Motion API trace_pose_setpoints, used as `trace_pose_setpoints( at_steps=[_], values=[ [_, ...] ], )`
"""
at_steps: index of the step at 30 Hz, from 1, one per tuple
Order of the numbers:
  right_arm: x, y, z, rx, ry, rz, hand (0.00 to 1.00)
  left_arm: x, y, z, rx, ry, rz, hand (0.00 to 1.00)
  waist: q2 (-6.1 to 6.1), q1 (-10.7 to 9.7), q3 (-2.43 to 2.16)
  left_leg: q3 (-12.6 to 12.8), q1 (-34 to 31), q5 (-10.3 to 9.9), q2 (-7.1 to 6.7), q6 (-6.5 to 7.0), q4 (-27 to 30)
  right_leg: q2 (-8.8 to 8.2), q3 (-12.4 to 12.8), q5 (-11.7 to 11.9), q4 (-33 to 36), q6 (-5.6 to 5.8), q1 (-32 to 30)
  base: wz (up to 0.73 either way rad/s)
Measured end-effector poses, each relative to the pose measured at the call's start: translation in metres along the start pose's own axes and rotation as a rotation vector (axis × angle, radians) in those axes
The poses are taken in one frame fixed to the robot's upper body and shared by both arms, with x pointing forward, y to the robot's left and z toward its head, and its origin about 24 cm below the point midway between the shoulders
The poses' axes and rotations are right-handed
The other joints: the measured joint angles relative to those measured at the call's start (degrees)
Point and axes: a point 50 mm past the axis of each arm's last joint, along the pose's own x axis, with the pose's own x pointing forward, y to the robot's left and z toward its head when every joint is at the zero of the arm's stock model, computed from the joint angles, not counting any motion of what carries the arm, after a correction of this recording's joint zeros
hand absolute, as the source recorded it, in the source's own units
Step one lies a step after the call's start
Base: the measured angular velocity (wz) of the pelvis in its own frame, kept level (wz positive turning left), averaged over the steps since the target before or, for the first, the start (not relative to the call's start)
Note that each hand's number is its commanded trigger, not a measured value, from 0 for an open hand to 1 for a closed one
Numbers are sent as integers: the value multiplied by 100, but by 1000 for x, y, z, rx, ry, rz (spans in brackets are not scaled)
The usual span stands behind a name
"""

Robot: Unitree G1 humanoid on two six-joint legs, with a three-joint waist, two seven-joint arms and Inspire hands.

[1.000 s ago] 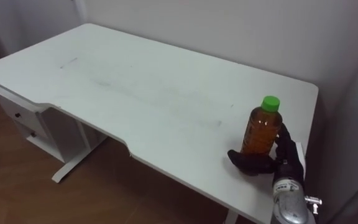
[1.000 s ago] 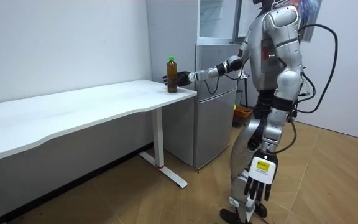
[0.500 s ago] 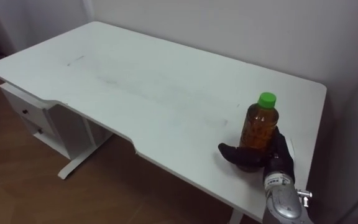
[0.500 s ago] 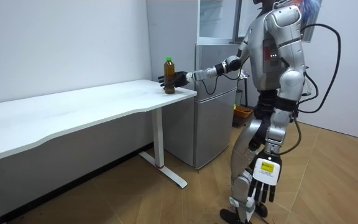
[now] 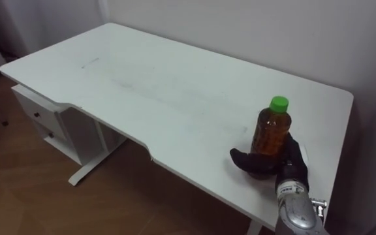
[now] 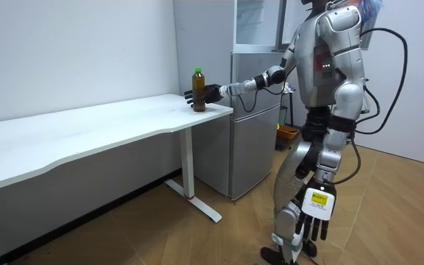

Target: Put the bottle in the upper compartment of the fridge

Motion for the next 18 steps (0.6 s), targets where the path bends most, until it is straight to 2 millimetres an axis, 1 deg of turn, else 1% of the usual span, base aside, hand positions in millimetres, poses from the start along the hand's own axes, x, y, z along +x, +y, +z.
trace_pose_setpoints(
  at_steps=[8, 10, 14, 18],
  values=[
    [0, 2, -3, -7, 13, 48, 100, 0, 0, 1, 1, -5, 0, 0, -21, -21, 16, -19, -6, 21, -9, -3, -8, -13, 1, -1, 34, 0, -25, 1],
    [0, 1, -4, -1, 21, 64, 100, 0, 0, 1, 1, -4, 0, 0, -18, -47, 18, -60, -6, 30, -24, -4, -3, -17, -32, -1, 26, 0, -8, 9],
    [1, 1, -5, 34, 40, 109, 100, 0, 0, 0, 0, -3, -8, 0, -18, -38, 18, -63, 5, 31, -23, -5, 0, 0, -33, 5, -42, 3, 28, 2],
    [1, 1, -5, 34, 43, 150, 100, 0, 0, 0, -1, -1, -8, 0, -17, -47, 17, -57, 34, 31, -23, -5, 4, 0, -27, 5, -53, 4, 45, 0]
  ],
)
